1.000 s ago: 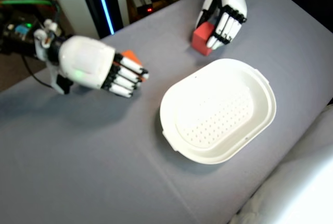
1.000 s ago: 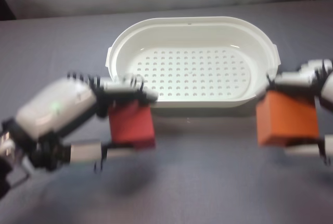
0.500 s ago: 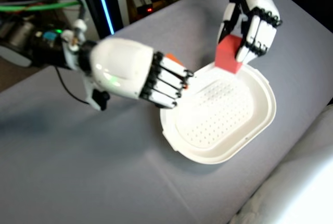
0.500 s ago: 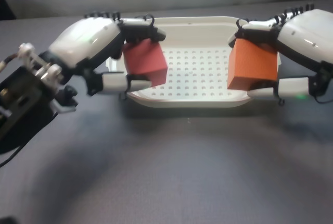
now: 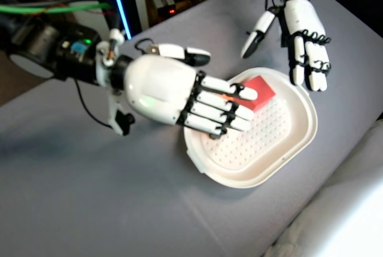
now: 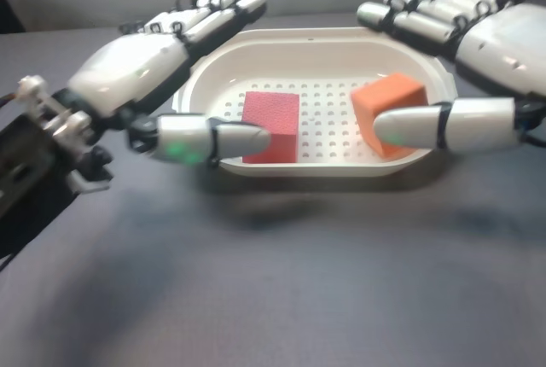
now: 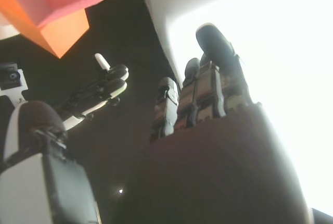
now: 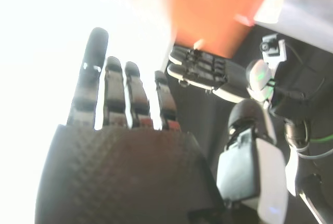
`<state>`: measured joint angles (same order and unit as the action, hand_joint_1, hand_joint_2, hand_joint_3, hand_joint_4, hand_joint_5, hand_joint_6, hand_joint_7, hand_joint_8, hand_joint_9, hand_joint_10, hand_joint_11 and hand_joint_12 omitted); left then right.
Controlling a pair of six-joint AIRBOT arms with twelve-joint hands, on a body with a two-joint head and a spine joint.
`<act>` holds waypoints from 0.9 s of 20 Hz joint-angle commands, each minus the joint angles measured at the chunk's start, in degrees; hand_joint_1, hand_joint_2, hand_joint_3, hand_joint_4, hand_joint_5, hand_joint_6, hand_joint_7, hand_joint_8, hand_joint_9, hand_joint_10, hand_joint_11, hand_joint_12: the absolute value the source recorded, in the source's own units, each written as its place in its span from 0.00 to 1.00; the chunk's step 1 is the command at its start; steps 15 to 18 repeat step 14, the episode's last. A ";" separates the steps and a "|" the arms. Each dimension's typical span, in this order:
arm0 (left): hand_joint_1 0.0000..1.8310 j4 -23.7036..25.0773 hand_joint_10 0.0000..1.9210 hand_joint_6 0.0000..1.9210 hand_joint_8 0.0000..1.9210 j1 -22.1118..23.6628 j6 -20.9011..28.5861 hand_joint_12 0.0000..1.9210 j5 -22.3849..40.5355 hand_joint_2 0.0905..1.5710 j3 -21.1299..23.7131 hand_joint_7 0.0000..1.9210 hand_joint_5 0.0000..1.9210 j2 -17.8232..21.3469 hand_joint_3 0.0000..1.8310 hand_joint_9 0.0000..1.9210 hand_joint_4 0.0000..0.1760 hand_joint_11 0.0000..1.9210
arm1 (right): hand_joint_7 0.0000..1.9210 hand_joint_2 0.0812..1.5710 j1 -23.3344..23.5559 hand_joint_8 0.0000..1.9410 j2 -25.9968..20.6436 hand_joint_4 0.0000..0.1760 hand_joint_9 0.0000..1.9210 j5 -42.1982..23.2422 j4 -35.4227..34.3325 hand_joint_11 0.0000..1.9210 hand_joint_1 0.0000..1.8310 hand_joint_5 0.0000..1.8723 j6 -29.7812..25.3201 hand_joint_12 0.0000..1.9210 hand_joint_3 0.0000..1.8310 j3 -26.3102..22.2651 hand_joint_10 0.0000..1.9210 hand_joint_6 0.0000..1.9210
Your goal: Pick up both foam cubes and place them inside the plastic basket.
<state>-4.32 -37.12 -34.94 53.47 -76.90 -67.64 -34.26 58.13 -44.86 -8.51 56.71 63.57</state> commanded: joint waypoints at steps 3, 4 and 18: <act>0.30 -1.29 0.05 0.04 0.02 -3.95 2.34 0.70 19.29 0.82 3.41 0.07 0.10 3.55 0.02 0.11 0.39 0.00 | 0.00 0.75 -3.93 0.00 -4.67 0.53 0.00 -18.55 0.14 0.00 0.02 0.00 -0.19 0.00 0.01 -4.64 0.00 0.00; 0.35 -1.80 0.20 0.04 0.01 -5.47 2.34 0.77 22.19 0.87 4.46 0.12 0.12 4.44 0.00 0.10 0.40 0.00 | 0.00 0.78 -5.45 0.00 -5.89 0.39 0.00 -21.51 0.10 0.00 0.02 0.00 -0.35 0.00 0.01 -5.95 0.00 0.00; 0.39 -5.66 0.00 0.00 0.00 -15.95 -0.93 0.03 45.64 0.85 14.04 0.00 0.00 12.84 0.00 0.00 0.64 0.00 | 0.00 0.82 -19.57 0.00 -15.23 0.33 0.00 -51.09 -1.38 0.00 0.14 0.00 -5.33 0.07 0.00 -13.90 0.00 0.00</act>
